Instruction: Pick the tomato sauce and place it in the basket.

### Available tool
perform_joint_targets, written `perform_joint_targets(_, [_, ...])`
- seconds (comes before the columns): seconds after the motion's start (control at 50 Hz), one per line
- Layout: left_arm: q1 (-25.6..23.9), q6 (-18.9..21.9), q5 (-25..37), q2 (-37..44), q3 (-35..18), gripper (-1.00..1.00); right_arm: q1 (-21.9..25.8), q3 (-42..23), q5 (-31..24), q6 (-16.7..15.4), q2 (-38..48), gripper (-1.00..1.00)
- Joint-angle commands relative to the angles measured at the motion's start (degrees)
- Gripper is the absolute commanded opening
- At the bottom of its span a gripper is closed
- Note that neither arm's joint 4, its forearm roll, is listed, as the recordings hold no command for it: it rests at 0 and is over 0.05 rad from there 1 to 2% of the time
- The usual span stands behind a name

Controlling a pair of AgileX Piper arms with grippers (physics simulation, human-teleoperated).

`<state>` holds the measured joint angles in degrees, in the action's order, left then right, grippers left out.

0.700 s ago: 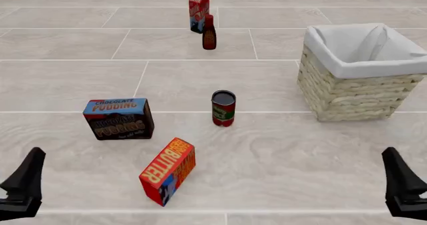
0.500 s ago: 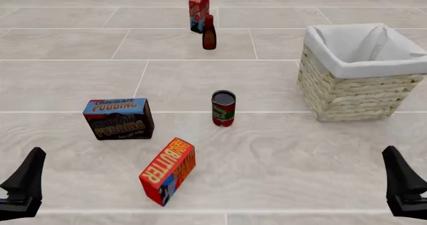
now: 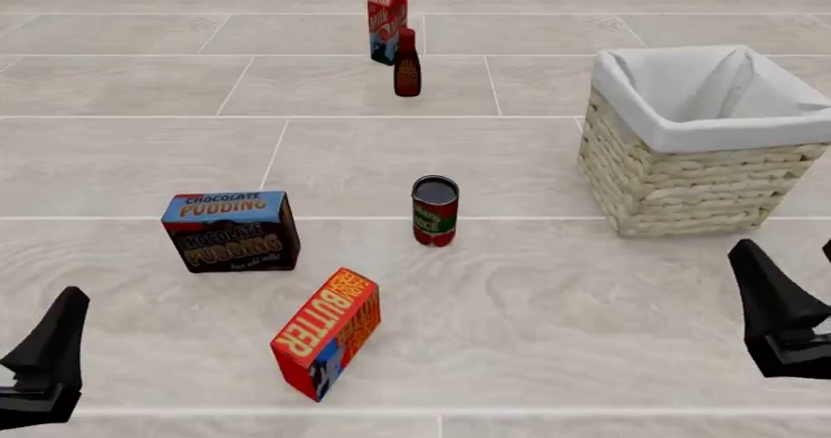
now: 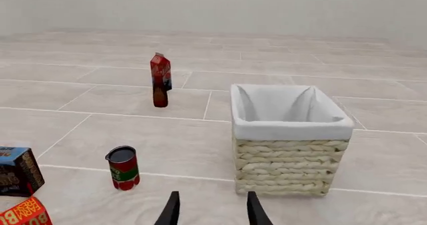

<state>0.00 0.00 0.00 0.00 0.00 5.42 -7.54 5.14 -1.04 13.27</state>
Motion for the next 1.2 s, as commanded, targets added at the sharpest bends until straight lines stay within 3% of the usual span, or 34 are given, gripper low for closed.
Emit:
perform_joint_targets(0.02, [0.0,0.0,0.0,0.0,0.0,1.0,4.3,-6.6,8.2,-2.3,18.9,1.0])
perform_joint_targets(0.14, [0.0,0.0,0.0,0.0,0.0,1.0,8.9,-10.2,11.0,-3.4,28.0,1.0])
perform_joint_targets(0.18, [0.0,0.0,0.0,0.0,0.0,1.0,9.0,-11.2,12.2,-6.3,29.0,1.0])
perform_joint_targets(0.2, [0.0,0.0,0.0,0.0,0.0,1.0,9.3,-12.5,11.7,-5.8,31.7,1.0])
perform_joint_targets(0.22, [0.0,0.0,0.0,0.0,0.0,1.0,12.1,-13.6,11.5,-2.3,33.2,1.0])
perform_joint_targets(0.24, [0.0,0.0,0.0,0.0,0.0,1.0,12.0,-14.2,11.3,-2.4,33.4,1.0])
perform_joint_targets(0.3, [0.0,0.0,0.0,0.0,0.0,1.0,11.8,-14.3,13.1,-5.5,34.1,1.0])
perform_joint_targets(0.32, [0.0,0.0,0.0,0.0,0.0,1.0,12.1,-15.3,12.8,-3.9,35.9,1.0])
perform_joint_targets(0.34, [0.0,0.0,0.0,0.0,0.0,1.0,12.7,-16.2,12.7,0.2,37.9,1.0])
perform_joint_targets(0.36, [0.0,0.0,0.0,0.0,0.0,1.0,12.2,-16.2,13.4,2.1,38.2,1.0])
perform_joint_targets(0.4, [0.0,0.0,0.0,0.0,0.0,1.0,13.5,-17.3,13.7,-1.7,39.2,1.0])
perform_joint_targets(0.68, [0.0,0.0,0.0,0.0,0.0,1.0,15.8,-21.1,18.0,-3.1,48.2,1.0])
perform_joint_targets(0.7, [0.0,0.0,0.0,0.0,0.0,1.0,16.6,-21.7,18.3,-4.6,49.4,1.0])
perform_joint_targets(0.98, [0.0,0.0,0.0,0.0,0.0,1.0,18.1,-25.0,21.5,-2.9,57.9,1.0])
perform_joint_targets(1.2, [0.0,0.0,0.0,0.0,0.0,1.0,20.1,-27.1,23.8,-3.8,63.0,1.0])
